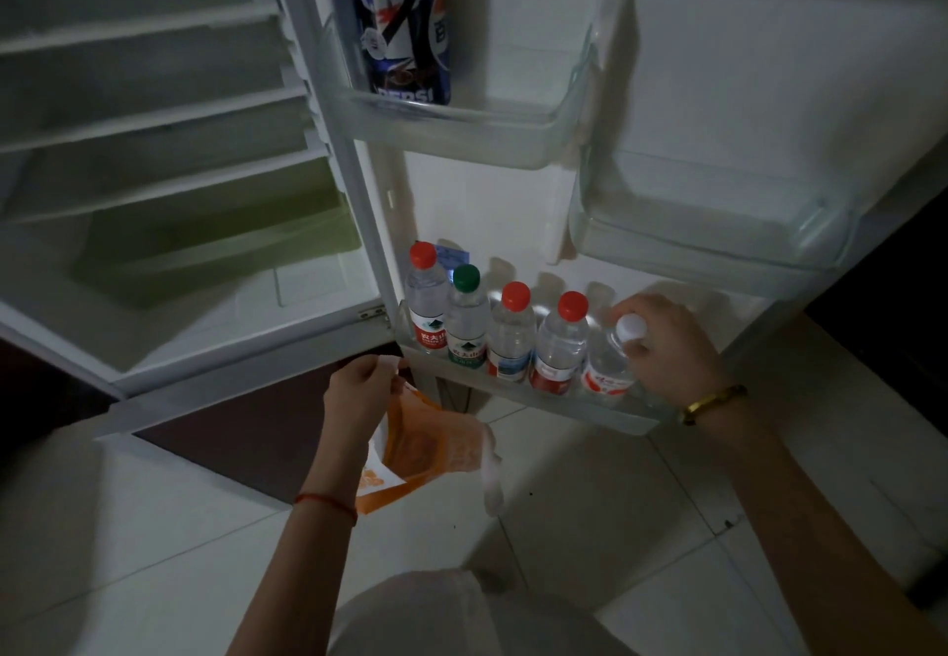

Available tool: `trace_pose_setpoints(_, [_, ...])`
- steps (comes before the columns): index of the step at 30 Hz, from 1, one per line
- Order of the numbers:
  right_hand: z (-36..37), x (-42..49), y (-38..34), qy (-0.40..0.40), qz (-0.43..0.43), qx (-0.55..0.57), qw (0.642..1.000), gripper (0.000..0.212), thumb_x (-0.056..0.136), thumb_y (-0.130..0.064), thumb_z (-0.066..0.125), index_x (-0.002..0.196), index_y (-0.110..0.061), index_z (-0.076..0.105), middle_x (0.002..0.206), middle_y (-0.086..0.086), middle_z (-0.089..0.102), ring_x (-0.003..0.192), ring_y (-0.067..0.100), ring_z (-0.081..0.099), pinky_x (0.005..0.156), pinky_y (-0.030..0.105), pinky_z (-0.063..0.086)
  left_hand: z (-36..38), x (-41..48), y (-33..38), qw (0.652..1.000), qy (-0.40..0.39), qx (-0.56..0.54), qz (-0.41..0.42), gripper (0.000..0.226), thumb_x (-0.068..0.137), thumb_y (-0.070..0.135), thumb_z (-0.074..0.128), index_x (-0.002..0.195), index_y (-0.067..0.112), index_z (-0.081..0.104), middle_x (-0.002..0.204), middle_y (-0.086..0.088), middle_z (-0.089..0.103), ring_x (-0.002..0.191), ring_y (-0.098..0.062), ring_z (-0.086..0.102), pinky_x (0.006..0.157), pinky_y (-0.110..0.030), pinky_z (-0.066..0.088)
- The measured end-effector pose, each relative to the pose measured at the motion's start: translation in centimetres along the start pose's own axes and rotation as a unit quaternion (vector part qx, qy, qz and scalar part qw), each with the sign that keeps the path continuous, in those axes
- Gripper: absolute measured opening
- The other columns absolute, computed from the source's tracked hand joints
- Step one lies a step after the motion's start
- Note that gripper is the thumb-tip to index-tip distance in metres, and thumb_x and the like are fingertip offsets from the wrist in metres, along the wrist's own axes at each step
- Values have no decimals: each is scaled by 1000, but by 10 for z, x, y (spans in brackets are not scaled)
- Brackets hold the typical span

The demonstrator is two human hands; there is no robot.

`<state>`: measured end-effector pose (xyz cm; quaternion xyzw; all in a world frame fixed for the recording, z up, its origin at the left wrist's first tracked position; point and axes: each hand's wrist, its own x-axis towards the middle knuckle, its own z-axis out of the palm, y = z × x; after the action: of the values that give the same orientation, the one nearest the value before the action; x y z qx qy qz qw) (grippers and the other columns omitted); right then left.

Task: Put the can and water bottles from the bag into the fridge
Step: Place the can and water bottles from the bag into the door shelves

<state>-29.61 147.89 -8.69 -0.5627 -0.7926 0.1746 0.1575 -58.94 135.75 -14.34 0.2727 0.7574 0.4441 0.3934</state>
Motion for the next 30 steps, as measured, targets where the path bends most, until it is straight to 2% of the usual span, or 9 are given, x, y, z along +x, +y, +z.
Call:
trace_pose_setpoints(3, [0,-9,-15,36,-47,-24,998,34,78,-3,65,111,-9,60,117,12,57,113,32,50,98,38,39,-11,3,-18,999,10,-29,-14,34,79,48,55,92,25,77,92,-14,74,93,-40,70,89,-60,55])
trace_pose_setpoints(5, [2,-17,-32,52,-84,0,995,32,82,-6,63,115,-9,60,122,10,57,118,28,48,101,36,38,-17,-8,-8,998,32,-48,-27,28,88,37,56,96,19,76,95,-15,73,94,-35,70,89,-54,57])
trace_pose_setpoints(8, [12,-27,-55,48,-110,43,992,26,88,-10,59,113,-11,61,115,8,61,110,23,53,89,26,41,-28,-12,-8,996,76,-40,-28,23,98,15,50,98,8,72,90,-10,69,83,-21,65,70,-29,52])
trace_pose_setpoints(9, [18,-29,-61,40,-116,57,991,24,89,-11,59,113,-13,61,113,7,62,107,20,54,85,22,39,-32,-12,-9,995,89,-38,-26,22,99,14,50,96,10,71,88,-8,68,80,-19,64,67,-26,50])
trace_pose_setpoints(12, [36,-32,-75,2,-125,95,988,24,90,-13,58,114,-15,61,113,2,63,103,13,55,82,14,39,-48,-14,-19,992,117,-43,-24,19,97,15,54,89,14,71,84,-5,68,78,-17,62,70,-28,49])
trace_pose_setpoints(17, [69,-37,-96,-21,-147,103,984,21,90,-11,58,110,-15,62,109,2,65,102,14,58,88,29,51,-84,-10,-44,986,158,-11,-48,19,98,21,55,95,14,72,86,-9,69,82,-26,64,80,-43,54])
trace_pose_setpoints(21, [94,-41,-120,-36,-161,115,980,19,88,-8,59,106,-13,65,105,2,67,99,13,60,85,17,41,-119,-3,-70,982,175,16,-71,22,99,25,54,95,11,71,85,-12,68,76,-24,63,69,-32,52])
trace_pose_setpoints(25, [116,-44,-156,-35,-175,118,977,19,88,-10,60,106,-13,65,103,2,67,100,15,59,88,22,42,-158,5,-96,977,184,55,-95,24,97,23,55,88,6,69,85,-17,66,80,-28,61,69,-30,48])
trace_pose_setpoints(30, [143,-46,-205,-39,-190,115,974,17,89,-16,58,105,-15,65,100,0,66,100,17,58,87,31,49,-209,15,-130,971,181,93,-124,27,96,22,57,101,1,73,98,-19,70,97,-34,65,87,-40,51])
